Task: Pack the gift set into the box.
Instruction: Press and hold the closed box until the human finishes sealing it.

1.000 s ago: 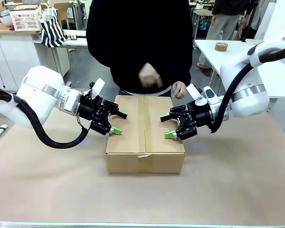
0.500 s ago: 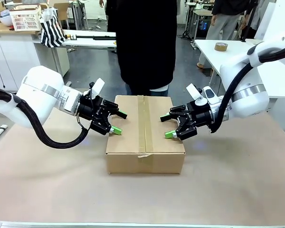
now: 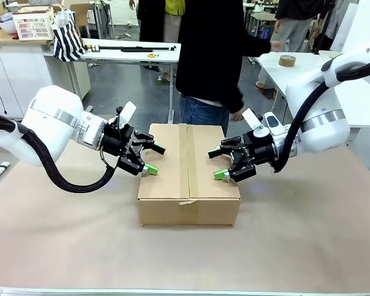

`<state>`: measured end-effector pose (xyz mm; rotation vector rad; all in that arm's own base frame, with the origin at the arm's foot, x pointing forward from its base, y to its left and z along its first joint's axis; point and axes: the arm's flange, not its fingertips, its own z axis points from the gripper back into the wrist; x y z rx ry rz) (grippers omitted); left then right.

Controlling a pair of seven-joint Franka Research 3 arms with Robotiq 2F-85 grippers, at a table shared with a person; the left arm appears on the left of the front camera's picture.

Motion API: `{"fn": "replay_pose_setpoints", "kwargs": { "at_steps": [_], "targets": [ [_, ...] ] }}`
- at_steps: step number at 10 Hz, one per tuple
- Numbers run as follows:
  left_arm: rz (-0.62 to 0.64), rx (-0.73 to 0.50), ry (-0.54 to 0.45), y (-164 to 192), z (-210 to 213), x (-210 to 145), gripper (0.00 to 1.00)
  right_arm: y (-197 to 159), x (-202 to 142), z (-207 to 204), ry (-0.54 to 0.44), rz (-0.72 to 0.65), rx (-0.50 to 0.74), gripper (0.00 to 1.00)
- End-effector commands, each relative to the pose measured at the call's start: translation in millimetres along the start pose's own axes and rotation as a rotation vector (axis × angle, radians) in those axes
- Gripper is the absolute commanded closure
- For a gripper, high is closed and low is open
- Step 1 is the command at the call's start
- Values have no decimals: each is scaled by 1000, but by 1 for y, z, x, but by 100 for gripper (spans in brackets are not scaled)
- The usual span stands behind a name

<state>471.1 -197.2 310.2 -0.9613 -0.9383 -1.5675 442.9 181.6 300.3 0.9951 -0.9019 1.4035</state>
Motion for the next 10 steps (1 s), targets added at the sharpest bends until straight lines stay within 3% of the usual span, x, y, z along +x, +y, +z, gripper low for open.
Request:
{"fn": "replay_pose_setpoints", "kwargs": {
  "at_steps": [1, 10],
  "targets": [
    [10, -4, 2, -1, -1, -3, 0, 1, -1, 0, 1, 10, 0, 0],
    [10, -4, 2, -1, -1, -3, 0, 1, -1, 0, 1, 10, 0, 0]
  ]
}}
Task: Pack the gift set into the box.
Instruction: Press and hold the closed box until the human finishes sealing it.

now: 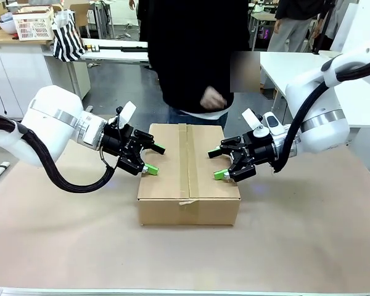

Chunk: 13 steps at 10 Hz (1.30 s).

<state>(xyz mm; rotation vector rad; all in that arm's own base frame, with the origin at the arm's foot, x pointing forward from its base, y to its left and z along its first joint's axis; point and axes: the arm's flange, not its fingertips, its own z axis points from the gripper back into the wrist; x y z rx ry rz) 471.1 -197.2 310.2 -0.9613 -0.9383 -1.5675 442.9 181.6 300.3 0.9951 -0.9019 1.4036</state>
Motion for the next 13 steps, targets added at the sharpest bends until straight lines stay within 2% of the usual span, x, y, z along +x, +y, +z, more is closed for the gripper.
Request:
{"fn": "replay_pose_setpoints", "kwargs": {
  "at_steps": [1, 13],
  "targets": [
    [10, -4, 2, -1, -1, -3, 0, 1, -1, 0, 1, 10, 0, 0],
    [10, -4, 2, -1, -1, -3, 0, 1, -1, 0, 1, 10, 0, 0]
  ]
}}
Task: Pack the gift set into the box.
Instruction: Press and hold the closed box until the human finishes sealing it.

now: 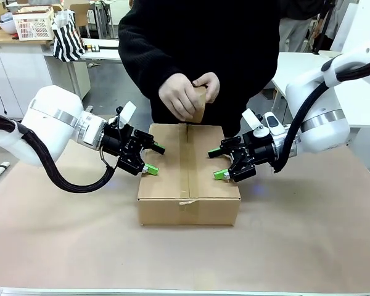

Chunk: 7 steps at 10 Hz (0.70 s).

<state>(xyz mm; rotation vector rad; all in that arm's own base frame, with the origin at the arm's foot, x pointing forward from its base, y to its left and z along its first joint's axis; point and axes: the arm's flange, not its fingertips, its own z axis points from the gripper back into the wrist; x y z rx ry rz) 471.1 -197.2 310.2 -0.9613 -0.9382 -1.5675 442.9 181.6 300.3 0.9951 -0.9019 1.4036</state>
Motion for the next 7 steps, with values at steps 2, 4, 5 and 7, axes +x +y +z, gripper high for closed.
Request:
{"fn": "replay_pose_setpoints", "kwargs": {
  "at_steps": [2, 4, 5, 7],
  "targets": [
    [10, -4, 2, -1, -1, -3, 0, 1, -1, 0, 1, 10, 0, 0],
    [10, -4, 2, -1, -1, -3, 0, 1, -1, 0, 1, 10, 0, 0],
    [10, -4, 2, -1, -1, -3, 0, 1, -1, 0, 1, 10, 0, 0],
    [10, -4, 2, -1, -1, -3, 0, 1, -1, 0, 1, 10, 0, 0]
  ]
}}
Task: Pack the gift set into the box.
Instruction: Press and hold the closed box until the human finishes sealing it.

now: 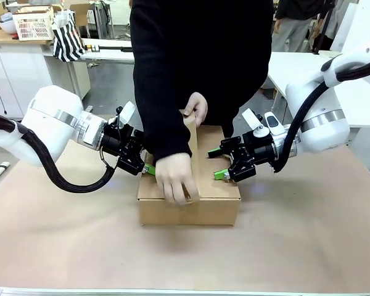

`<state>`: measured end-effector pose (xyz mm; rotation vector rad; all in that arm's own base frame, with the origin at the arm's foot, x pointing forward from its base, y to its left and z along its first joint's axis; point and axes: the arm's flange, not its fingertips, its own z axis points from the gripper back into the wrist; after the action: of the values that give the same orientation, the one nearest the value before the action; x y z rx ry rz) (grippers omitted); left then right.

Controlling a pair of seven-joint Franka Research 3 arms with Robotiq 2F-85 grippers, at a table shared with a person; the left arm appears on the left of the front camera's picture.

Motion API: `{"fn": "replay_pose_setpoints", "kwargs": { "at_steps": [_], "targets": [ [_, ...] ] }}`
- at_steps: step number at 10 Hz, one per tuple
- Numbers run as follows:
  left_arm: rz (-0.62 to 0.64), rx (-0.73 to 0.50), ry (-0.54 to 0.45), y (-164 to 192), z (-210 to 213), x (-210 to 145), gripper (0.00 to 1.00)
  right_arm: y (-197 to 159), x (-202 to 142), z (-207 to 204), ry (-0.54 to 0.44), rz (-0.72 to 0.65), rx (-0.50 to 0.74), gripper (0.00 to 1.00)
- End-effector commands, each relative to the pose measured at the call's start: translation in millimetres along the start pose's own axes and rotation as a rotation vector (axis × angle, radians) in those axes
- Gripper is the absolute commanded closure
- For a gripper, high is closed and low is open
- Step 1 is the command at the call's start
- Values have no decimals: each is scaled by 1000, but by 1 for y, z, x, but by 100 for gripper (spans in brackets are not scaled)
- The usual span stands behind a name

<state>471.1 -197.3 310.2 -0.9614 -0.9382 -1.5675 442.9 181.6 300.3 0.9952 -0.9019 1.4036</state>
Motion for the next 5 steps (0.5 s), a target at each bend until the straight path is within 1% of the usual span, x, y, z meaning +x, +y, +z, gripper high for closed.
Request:
{"fn": "replay_pose_setpoints", "kwargs": {
  "at_steps": [1, 5],
  "targets": [
    [10, -4, 2, -1, -1, -3, 0, 1, -1, 0, 1, 10, 0, 0],
    [10, -4, 2, -1, -1, -3, 0, 1, -1, 0, 1, 10, 0, 0]
  ]
}}
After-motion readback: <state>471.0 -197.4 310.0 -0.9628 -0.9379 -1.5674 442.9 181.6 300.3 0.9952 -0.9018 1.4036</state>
